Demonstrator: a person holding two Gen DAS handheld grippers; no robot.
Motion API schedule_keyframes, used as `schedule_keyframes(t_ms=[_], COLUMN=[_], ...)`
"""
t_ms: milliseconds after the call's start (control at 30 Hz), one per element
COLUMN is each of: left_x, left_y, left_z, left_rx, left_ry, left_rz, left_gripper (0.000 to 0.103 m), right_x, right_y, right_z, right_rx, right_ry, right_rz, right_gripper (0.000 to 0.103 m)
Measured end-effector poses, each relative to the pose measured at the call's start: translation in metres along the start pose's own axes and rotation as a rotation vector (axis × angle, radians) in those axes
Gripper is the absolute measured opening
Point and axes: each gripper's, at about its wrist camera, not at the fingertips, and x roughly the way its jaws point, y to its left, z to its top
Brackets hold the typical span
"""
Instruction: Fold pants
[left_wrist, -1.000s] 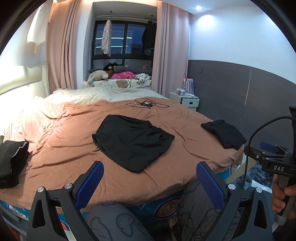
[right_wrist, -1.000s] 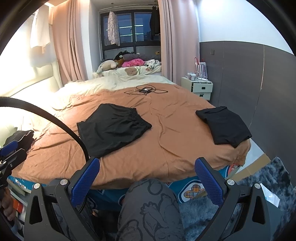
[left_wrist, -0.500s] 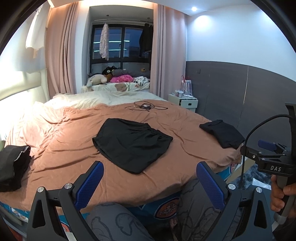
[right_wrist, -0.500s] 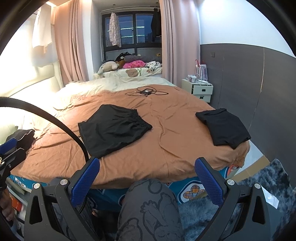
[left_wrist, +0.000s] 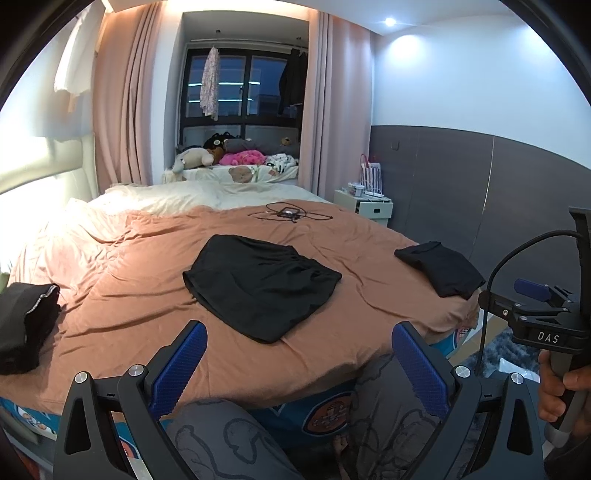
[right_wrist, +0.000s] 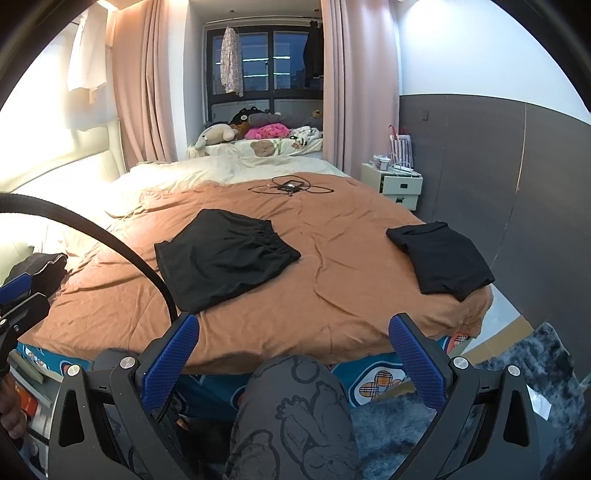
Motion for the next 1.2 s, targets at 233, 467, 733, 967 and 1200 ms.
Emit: schedule_keyframes(t_ms=[233, 467, 733, 967, 1200], left_x=[-0.002, 0.0, 0.017, 0.045, 0.084], left_y=[0.0, 0.002, 0.009, 0.024, 0.045], left_z=[0.0, 0.001, 0.011, 0.02, 0.024], left_rx=[-0.004, -0.008, -0.012, -0.029, -0.07], left_ry=[-0.007, -0.007, -0.005, 0.019, 0.074], left_rz=[0.005, 0.007, 0.013, 0.02, 0.039], left_gripper=[0.101, 0.101, 0.101, 0.101, 0.101], right_x=[0.001, 0.003, 0.024, 0.052, 0.093], right_y=[0.002, 0.0, -0.012, -0.016, -0.025], right_z=[-0.003, -0.002, 0.008, 0.023, 0.038], right_rx=[-0.003, -0.002, 0.023, 0.039, 0.05], right_ry=[0.0, -0.004, 0.01, 0.026, 0.048], right_rz=[-0.002, 0.004, 0.002, 0.015, 0.039], right_gripper=[0.103, 0.103, 0.103, 0.103, 0.103])
